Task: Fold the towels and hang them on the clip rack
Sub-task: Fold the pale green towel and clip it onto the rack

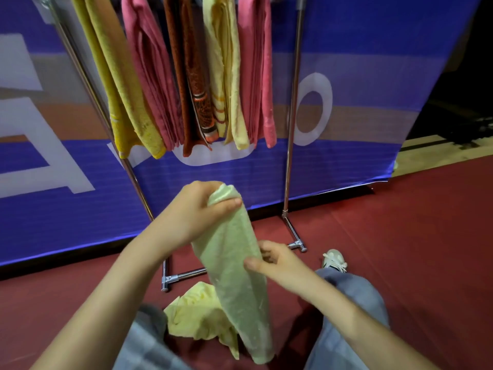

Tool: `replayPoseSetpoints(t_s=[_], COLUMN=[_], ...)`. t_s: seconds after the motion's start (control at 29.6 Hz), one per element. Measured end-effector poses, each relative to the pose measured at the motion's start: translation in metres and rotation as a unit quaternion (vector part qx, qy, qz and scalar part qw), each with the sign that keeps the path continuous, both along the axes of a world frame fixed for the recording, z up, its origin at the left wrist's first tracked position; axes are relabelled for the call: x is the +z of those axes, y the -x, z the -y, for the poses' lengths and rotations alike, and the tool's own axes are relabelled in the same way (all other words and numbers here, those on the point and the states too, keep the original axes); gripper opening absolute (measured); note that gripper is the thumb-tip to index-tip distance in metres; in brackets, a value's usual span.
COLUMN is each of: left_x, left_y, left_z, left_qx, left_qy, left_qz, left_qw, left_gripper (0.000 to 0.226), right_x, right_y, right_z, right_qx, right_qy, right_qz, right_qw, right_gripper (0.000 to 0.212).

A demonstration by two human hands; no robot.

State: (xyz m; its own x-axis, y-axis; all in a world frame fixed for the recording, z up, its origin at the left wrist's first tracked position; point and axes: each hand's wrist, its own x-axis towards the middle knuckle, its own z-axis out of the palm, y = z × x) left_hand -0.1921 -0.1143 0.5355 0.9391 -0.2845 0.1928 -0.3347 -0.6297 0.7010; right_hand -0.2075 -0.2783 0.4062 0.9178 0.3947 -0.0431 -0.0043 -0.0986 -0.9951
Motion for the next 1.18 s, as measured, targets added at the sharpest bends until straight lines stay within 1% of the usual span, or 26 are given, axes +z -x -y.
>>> replayPoseSetpoints(t_s=[0.1, 0.2, 0.27, 0.34, 0.41, 0.47, 0.51, 0.57, 0.61, 0.68, 0.71, 0.78, 0.81, 0.85, 0.91, 0.95, 0.98, 1.05, 1.08, 1.12, 1.18], left_x=[0.003, 0.009, 0.01, 0.005, -0.003, -0.013, -0.02, -0.035, -0.044, -0.061, -0.069, -0.079, -0.081, -0.083, -0.085, -0.085, -0.086, -0.085, -0.084, -0.083, -0.08], left_y=[0.001, -0.001, -0.003, -0.006, -0.009, -0.01, -0.01, -0.007, -0.005, -0.001, 0.001, 0.008, 0.01, 0.013, 0.015, 0.015, 0.015, 0.015, 0.015, 0.015, 0.015], left_z=[-0.002, -0.01, -0.019, -0.03, -0.042, -0.053, -0.056, -0.061, -0.06, -0.052, -0.045, -0.027, -0.019, -0.011, -0.002, -0.001, 0.001, 0.005, 0.007, 0.009, 0.009], left_qx=[0.008, 0.038, 0.053, 0.078, 0.125, 0.165, 0.166, 0.128, 0.097, 0.03, 0.001, -0.046, -0.067, -0.09, -0.123, -0.128, -0.133, -0.143, -0.146, -0.149, -0.156], left_qy=[0.006, 0.018, 0.017, 0.001, -0.022, -0.04, -0.051, -0.089, -0.106, -0.115, -0.091, -0.007, 0.035, 0.072, 0.127, 0.147, 0.165, 0.19, 0.198, 0.205, 0.218], left_qz=[0.023, 0.045, 0.053, 0.062, 0.082, 0.086, 0.078, 0.044, 0.016, -0.038, -0.067, -0.121, -0.139, -0.152, -0.167, -0.172, -0.176, -0.179, -0.182, -0.183, -0.181], left_qw=[1.0, 0.998, 0.997, 0.995, 0.988, 0.982, 0.982, 0.987, 0.989, 0.992, 0.994, 0.992, 0.987, 0.982, 0.97, 0.966, 0.961, 0.955, 0.952, 0.95, 0.946], left_gripper=[0.033, 0.028, 0.024, 0.029, 0.038, 0.037, 0.032, 0.025, 0.025, 0.032, 0.03, 0.02, 0.019, 0.021, 0.036, 0.043, 0.043, 0.031, 0.029, 0.031, 0.041], right_x=[-0.036, -0.07, -0.081, -0.086, -0.084, -0.074, -0.066, -0.049, -0.038, -0.016, -0.006, 0.012, 0.022, 0.028, 0.041, 0.046, 0.048, 0.053, 0.055, 0.055, 0.055], right_y=[0.004, 0.006, 0.008, 0.008, 0.008, 0.007, 0.007, 0.005, 0.003, 0.003, 0.002, 0.002, 0.002, 0.002, 0.002, 0.004, 0.004, 0.006, 0.006, 0.006, 0.007], right_z=[0.006, 0.016, 0.018, 0.018, 0.018, 0.017, 0.017, 0.016, 0.015, 0.01, 0.009, 0.007, 0.006, 0.007, 0.009, 0.009, 0.011, 0.014, 0.015, 0.016, 0.015], right_qx=[0.036, 0.034, 0.033, 0.014, -0.009, -0.015, -0.014, -0.004, 0.004, 0.023, 0.034, 0.051, 0.058, 0.062, 0.072, 0.077, 0.076, 0.069, 0.065, 0.063, 0.061], right_qy=[0.056, 0.11, 0.133, 0.13, 0.104, 0.075, 0.065, 0.044, 0.034, 0.022, 0.014, 0.0, -0.005, -0.005, 0.007, 0.013, 0.013, 0.012, 0.011, 0.009, 0.0], right_qz=[-0.048, -0.08, -0.083, -0.079, -0.065, -0.051, -0.05, -0.038, -0.03, -0.012, -0.009, -0.017, -0.022, -0.026, -0.027, -0.03, -0.037, -0.039, -0.041, -0.044, -0.056], right_qw=[0.997, 0.99, 0.987, 0.988, 0.992, 0.996, 0.997, 0.998, 0.999, 0.999, 0.999, 0.999, 0.998, 0.998, 0.997, 0.996, 0.996, 0.997, 0.997, 0.997, 0.997], right_gripper=[0.016, 0.016, 0.007, 0.017, 0.012, 0.014, 0.016, 0.023, 0.024, 0.018, 0.016, 0.017, 0.019, 0.02, 0.019, 0.019, 0.018, 0.019, 0.02, 0.023, 0.03])
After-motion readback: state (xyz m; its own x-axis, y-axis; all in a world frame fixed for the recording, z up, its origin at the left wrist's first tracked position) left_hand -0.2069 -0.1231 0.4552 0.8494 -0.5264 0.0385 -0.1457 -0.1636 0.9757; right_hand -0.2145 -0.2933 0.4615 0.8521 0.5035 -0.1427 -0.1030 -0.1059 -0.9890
